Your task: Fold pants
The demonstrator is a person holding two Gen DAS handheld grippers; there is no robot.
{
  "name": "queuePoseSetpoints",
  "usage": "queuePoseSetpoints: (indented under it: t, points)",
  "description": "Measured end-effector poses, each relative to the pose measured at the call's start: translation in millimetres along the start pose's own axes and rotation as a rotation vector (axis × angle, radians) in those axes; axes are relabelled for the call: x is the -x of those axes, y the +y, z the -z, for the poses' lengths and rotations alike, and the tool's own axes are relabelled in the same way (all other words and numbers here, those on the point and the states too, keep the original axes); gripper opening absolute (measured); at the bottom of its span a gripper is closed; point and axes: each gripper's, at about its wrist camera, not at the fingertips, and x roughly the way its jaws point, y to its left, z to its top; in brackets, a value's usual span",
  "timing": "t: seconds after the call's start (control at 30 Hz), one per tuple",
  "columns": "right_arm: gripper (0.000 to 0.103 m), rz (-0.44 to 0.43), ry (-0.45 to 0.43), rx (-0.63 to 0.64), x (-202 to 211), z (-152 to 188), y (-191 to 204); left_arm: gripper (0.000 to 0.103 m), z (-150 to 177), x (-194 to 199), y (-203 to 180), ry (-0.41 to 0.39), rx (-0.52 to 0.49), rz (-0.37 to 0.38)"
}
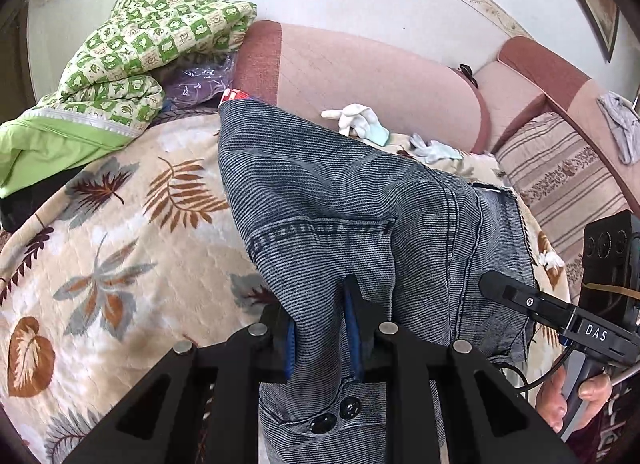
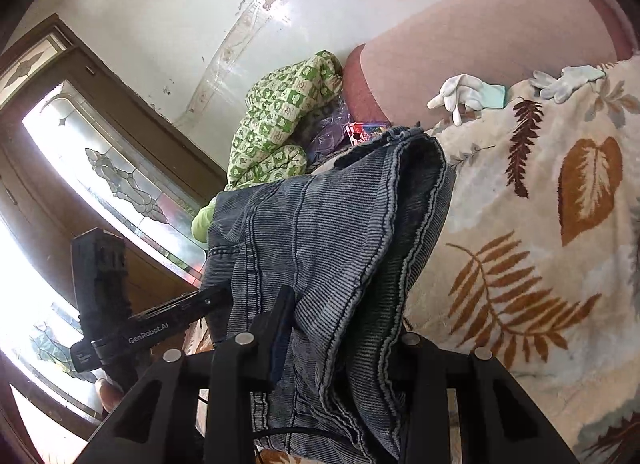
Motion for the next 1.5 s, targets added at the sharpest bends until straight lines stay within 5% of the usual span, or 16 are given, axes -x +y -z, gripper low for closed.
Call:
queuePoseSetpoints:
  t: [0.7, 0.83, 1.0, 1.07, 1.2, 1.5]
  points:
    - [0.036, 0.110, 0.049, -0.037, -77, -14, -64, 0.021, -5, -83, 21, 0.077, 0.037, -0.067]
    - [0.036, 0.124, 0.063, -0.064, -84, -9, -73, 0.023, 0, -98, 23, 0.101, 0.024, -0.131]
    - [0.045, 0.219, 0.076, -0.064, -94, 0, -83, 0.051, 8, -110, 20, 0.115, -0.032, -0.266]
    - [0.060, 0.245, 0.082, -0.061, -93, 2, -83, 0.055, 9, -103, 16, 0.084, -0.062, -0.324]
    - [0.061, 0.262, 0.072, -0.015, -78, 1, -69, 0.080, 7, -64, 4, -0.040, -0.086, -0.407]
    - [0.066, 0.296, -0.150, 0.219, 5, 10, -3, 0.098, 8, 45, -33, -0.388, -0.132, -0.526]
